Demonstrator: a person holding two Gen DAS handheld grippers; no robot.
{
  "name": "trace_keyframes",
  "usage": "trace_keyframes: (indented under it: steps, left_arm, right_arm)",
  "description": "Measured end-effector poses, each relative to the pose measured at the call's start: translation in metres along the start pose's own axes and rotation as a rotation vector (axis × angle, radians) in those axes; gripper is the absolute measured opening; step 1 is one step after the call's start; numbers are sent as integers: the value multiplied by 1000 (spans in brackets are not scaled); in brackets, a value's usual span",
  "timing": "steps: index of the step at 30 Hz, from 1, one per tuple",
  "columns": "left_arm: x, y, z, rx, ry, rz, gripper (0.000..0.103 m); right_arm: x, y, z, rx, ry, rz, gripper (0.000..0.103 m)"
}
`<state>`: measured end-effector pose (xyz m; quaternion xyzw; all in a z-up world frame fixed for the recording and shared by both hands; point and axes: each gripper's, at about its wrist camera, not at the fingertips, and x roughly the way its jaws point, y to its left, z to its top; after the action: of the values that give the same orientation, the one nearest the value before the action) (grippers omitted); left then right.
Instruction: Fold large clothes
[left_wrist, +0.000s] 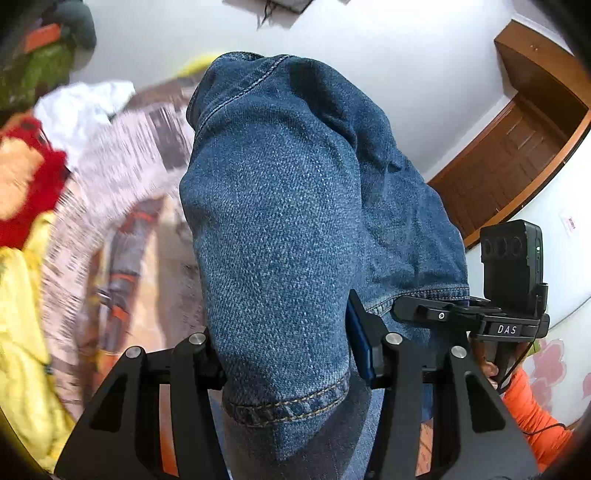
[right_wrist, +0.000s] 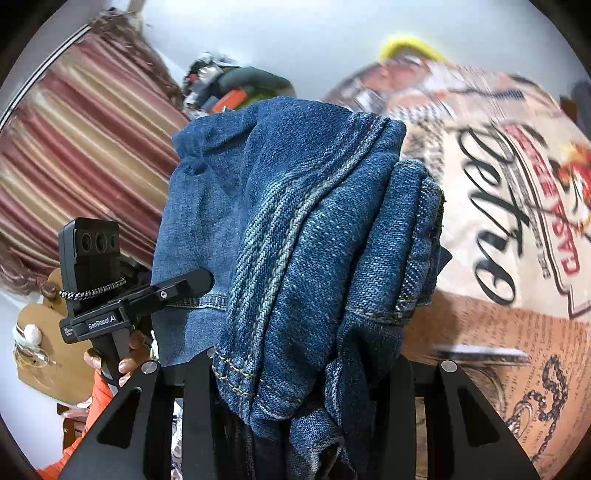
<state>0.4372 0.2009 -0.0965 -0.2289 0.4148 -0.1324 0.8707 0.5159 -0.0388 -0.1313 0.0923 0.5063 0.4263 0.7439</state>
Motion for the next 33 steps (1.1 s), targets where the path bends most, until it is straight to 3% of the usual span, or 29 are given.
trace_keyframes:
  steps: [7,12,22,26,29,33]
  left_arm:
    - [-48,30,-16,-27,-12,41,51]
    - [-43,73,-38,-103,30,54,51]
    - [16,160,-77,-290,164,51,51]
    - [43,182,-84,-316,187,44,52]
    - [45,185,-87,-304,176,44,59]
    - [36,178,-97,-285,155,75,65]
  right_arm:
    - [21,41,2,-17,12,27,37]
    - [63,48,-13,1,84,36,37]
    - [172,5,-38,93,284,-3,37]
    - [196,-18,-36,117,316,-1,37]
    - [203,-27,-35,98,320,11,41]
    - [199,-33,-39,107,329,10,55]
